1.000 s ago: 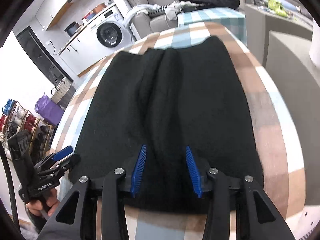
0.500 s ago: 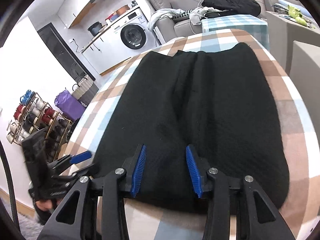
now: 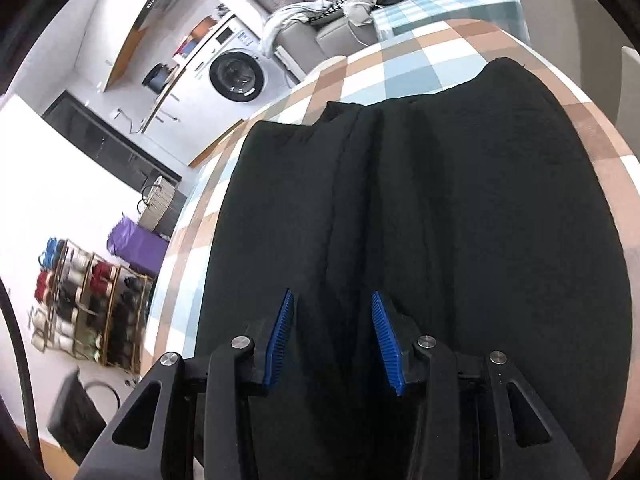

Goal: Fold small clothes

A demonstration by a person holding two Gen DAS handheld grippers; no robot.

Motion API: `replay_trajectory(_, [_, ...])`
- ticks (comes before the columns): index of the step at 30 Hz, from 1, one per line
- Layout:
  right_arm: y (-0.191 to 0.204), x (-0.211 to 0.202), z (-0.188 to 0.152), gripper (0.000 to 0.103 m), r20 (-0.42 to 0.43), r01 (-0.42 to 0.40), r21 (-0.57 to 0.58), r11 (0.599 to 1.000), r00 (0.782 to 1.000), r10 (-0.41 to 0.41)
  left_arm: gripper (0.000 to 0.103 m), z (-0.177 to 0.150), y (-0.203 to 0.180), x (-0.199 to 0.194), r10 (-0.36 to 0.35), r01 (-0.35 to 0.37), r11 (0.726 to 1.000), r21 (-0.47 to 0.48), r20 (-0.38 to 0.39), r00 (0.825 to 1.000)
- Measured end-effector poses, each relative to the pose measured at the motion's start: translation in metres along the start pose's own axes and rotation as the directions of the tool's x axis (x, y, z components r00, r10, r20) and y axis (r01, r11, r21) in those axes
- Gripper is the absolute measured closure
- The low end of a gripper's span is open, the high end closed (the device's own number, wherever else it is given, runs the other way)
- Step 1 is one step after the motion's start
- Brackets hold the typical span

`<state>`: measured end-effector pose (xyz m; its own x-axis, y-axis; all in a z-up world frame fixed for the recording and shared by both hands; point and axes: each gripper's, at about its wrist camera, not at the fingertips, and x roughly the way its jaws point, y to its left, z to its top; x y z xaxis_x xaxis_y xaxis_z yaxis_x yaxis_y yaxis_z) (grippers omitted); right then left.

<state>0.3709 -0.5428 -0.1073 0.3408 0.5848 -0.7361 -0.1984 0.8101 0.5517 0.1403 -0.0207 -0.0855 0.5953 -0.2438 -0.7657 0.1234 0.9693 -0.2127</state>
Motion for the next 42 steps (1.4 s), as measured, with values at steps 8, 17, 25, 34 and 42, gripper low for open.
replay_trajectory(8, [0.048, -0.032, 0.011, 0.094, 0.124, 0.076, -0.25, 0.965, 0.991, -0.046, 0.033, 0.004, 0.004, -0.001, -0.011, 0.011, 1.0, -0.017, 0.009, 1.0])
replay_trajectory(17, [0.01, -0.017, -0.011, 0.083, -0.045, 0.073, -0.188, 0.979, 0.996, -0.083, 0.033, 0.003, 0.005, 0.001, -0.005, 0.005, 1.0, -0.02, 0.003, 1.0])
replay_trajectory(25, [0.006, -0.064, -0.051, 0.095, 0.081, 0.016, -0.236, 0.972, 0.997, 0.004, 0.033, 0.006, 0.004, 0.003, -0.005, 0.005, 1.0, -0.014, 0.004, 1.0])
replay_trajectory(34, [-0.001, -0.05, -0.042, 0.085, 0.051, 0.139, -0.201, 0.97, 0.99, -0.131, 0.033, 0.015, 0.008, 0.013, -0.031, 0.031, 0.998, -0.048, -0.011, 0.999])
replay_trajectory(42, [-0.045, -0.11, -0.041, 0.06, 0.23, 0.308, -0.034, 0.951, 0.928, -0.292, 0.033, 0.035, -0.006, 0.04, -0.042, 0.041, 0.998, -0.051, -0.018, 0.999])
